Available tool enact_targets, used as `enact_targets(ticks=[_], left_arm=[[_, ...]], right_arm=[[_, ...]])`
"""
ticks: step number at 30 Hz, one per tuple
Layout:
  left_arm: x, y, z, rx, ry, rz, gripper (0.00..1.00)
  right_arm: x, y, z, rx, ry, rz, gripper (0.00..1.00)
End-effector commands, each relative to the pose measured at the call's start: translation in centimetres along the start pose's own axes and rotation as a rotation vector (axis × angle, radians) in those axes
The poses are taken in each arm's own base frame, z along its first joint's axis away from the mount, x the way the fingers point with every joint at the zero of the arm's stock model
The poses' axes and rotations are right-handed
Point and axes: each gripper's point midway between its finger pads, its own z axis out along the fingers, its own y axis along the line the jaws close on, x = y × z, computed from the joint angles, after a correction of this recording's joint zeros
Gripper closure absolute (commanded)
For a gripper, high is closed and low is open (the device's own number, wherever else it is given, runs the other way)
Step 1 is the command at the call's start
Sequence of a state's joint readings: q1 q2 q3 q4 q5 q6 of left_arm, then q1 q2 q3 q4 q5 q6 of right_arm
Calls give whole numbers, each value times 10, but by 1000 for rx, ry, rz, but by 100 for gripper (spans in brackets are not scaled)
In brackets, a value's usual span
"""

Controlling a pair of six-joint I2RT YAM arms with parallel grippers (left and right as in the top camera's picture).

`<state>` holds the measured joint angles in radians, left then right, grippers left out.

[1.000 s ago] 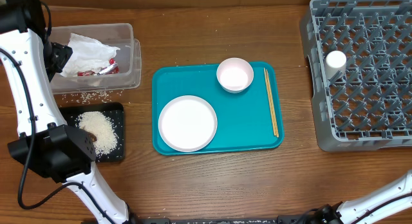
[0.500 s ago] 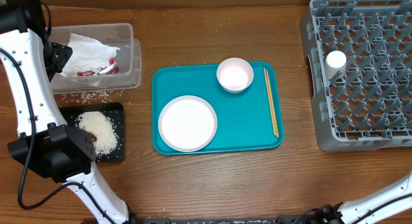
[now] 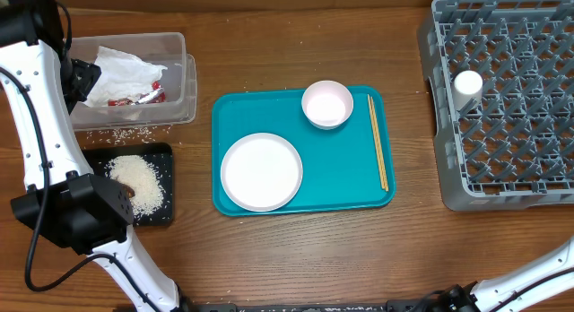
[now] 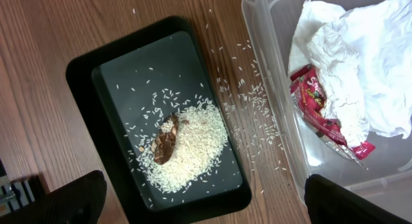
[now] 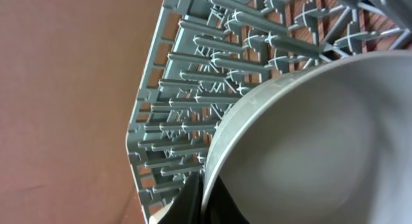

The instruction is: Sort waste into correct bins and load items into the dishwasher

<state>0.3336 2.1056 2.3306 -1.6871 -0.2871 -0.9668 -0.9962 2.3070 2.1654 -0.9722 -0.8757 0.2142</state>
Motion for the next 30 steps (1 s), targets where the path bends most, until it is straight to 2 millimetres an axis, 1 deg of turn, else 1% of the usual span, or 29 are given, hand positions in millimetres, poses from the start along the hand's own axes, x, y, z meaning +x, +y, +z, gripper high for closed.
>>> enact_targets(ticks=[1,3,7,11,13,17,19,21,25,29,30], left_arm=[[0,2,-8,11,-15,-12,0],[0,2,-8,11,-15,-12,0],[0,2,-8,11,-15,-12,0],[0,2,-8,11,-15,-12,0],[0,2,-8,11,-15,-12,0],[0,2,-8,11,-16,-12,0],[0,2,-8,11,-15,-12,0],[0,2,-8,11,-15,-11,0],[0,2,-8,11,-15,-12,0],[1,1,-8,11,-15,-10,0],[1,1,-8,11,-15,-10,0]], right_arm=[[0,-26,-2,83,-3,5,91],[1,-30,-6,89,-3,19,87],[-2,-38,-15,92,-13,52,87],[-4,-50,-29,100,-26,90,87],[-6,-50,-37,63,-32,103,87],[-12,-16,-48,-166,-30,98,92],[-16,-1,-51,-251,-26,110,94],[-19,9,-53,-301,-24,109,94],[-18,17,-43,-306,-13,87,94],[-14,31,-28,-314,4,40,94],[-13,32,-23,-300,4,35,94]])
